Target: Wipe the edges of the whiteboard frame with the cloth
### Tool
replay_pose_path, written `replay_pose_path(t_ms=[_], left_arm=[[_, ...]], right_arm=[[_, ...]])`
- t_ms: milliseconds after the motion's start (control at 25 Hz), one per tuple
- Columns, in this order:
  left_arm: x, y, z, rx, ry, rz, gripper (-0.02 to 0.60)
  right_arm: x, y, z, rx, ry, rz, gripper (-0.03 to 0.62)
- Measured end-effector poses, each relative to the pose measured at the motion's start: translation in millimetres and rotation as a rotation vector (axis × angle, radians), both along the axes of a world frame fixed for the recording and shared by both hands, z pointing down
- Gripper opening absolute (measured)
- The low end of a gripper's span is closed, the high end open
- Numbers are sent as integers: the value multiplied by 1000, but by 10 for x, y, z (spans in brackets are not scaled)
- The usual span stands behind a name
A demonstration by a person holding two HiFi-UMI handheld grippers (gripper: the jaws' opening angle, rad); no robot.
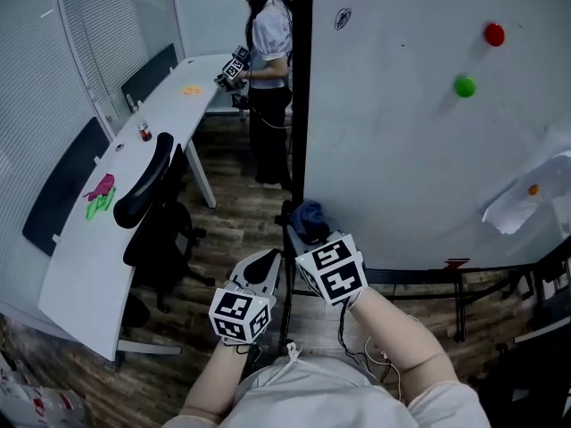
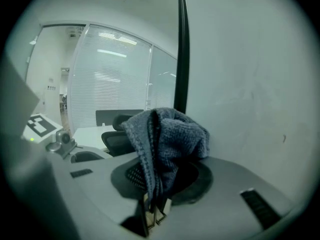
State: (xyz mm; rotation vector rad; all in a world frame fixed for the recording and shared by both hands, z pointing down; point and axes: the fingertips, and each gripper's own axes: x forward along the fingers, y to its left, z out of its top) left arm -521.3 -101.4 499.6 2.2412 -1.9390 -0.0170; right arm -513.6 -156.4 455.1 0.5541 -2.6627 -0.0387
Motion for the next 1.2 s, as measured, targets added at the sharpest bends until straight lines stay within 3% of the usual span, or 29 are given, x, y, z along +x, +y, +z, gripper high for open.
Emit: replay_pose_path(t_ms=[680, 1000, 1200], left_arm=[[17, -252, -729, 129, -78, 40, 20], [33, -363, -989, 168, -121, 73, 20], [36, -375, -1159, 202, -119, 84, 20]], right_arm=[[-11, -3, -1339, 163, -177, -64, 77], [-21, -28, -1821, 117, -262, -84, 77], [-16, -26, -2123, 151, -274, -80, 77]])
